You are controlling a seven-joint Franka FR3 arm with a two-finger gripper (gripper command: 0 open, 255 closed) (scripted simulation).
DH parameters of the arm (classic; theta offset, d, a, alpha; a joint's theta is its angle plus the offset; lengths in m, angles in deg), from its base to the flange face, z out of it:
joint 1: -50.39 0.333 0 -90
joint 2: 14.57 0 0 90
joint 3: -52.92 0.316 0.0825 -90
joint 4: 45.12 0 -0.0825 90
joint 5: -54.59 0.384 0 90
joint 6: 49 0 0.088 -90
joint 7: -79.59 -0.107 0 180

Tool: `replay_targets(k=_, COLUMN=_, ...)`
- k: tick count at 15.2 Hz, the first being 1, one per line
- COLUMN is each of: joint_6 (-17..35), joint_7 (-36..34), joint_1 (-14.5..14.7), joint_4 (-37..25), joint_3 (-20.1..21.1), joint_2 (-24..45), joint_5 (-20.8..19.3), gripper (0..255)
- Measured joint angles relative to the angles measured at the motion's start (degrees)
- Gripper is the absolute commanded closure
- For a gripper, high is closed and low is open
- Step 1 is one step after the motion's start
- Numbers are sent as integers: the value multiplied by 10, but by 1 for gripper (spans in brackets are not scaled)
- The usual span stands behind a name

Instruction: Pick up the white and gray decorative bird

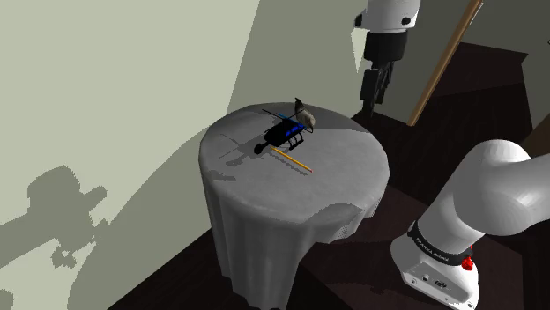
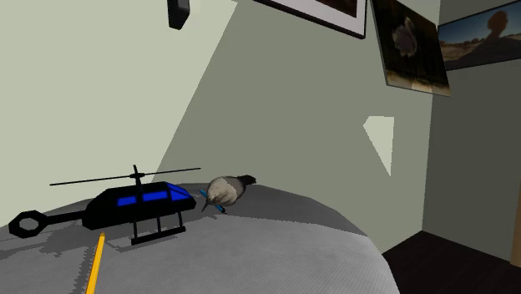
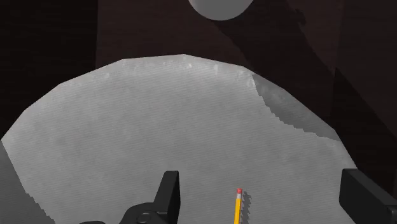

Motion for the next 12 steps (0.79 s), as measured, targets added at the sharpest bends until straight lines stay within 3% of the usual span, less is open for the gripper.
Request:
replay_targets(k=5, joint_6=41, joint_7=-21, joint_1=-16, joint_4=-17, joint_3=2, joint_2=64, joint_5=-7, gripper=0)
replay_targets(k=12, joint_6=118, joint_7=-72, joint_1=-49, joint_4=-88, joint_3=3, joint_2=224, joint_5=-27, gripper=0)
